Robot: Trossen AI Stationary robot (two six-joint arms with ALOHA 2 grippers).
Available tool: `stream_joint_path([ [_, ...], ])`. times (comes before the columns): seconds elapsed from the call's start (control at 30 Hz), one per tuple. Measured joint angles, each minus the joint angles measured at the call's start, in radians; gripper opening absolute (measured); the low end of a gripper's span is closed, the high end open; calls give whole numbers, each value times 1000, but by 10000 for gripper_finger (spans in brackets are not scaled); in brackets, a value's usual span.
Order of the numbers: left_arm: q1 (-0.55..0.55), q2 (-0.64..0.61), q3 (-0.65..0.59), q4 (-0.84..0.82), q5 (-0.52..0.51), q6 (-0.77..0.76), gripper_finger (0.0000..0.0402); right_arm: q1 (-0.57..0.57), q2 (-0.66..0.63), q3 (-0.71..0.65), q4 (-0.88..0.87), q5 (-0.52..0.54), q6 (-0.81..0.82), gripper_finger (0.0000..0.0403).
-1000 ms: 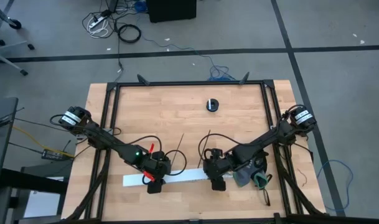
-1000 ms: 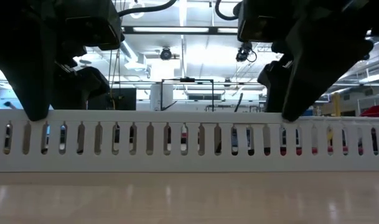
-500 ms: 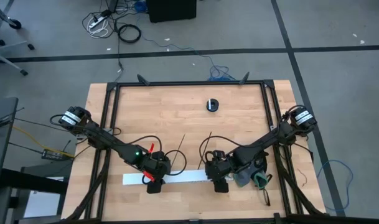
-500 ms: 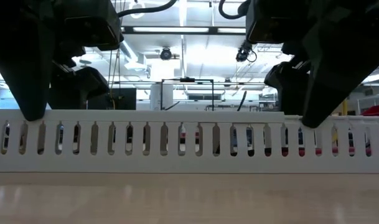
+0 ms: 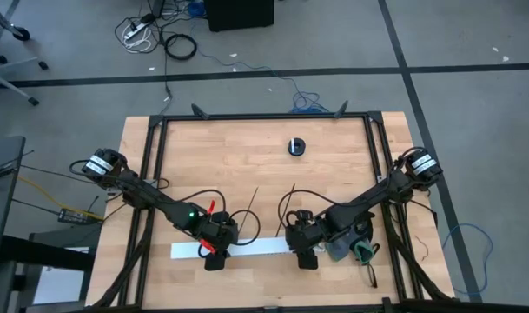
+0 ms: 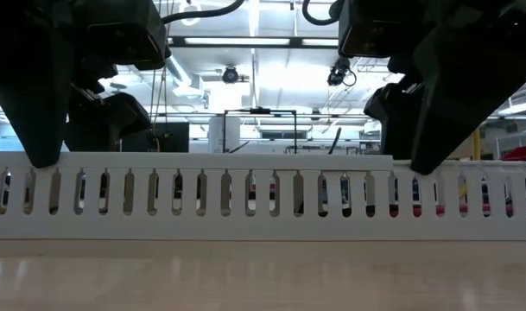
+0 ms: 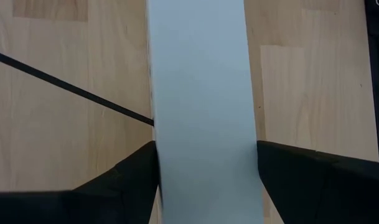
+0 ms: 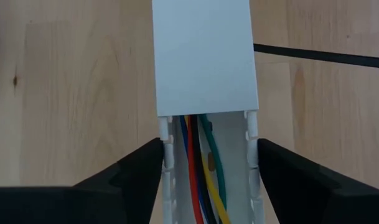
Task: Ziptie cables
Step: Close the white cable duct
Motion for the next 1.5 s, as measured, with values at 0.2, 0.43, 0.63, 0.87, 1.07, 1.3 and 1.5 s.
stream_joint_path([
  [0.2, 0, 0, -1, 4, 0, 2, 241, 0, 0, 0, 1, 4, 0, 231],
  [0.43, 0, 0, -1, 9, -1, 5, 241, 0, 0, 0, 3, 6, 0, 223],
  [0.63, 0, 1, -3, 28, -1, 11, 241, 0, 0, 0, 10, 5, 0, 222],
  [0.87, 0, 1, -3, 30, -7, 11, 241, 0, 0, 0, 12, 7, 0, 222],
  [1.07, 21, 2, -3, 35, -1, 13, 241, 0, 0, 0, 11, 11, 2, 222],
  [1.3, 30, 1, -3, 36, -1, 32, 241, -1, 0, 0, 12, 12, 9, 222],
  [1.5, 32, 4, -3, 61, -10, 39, 241, -1, 0, 0, 12, 12, 9, 222],
])
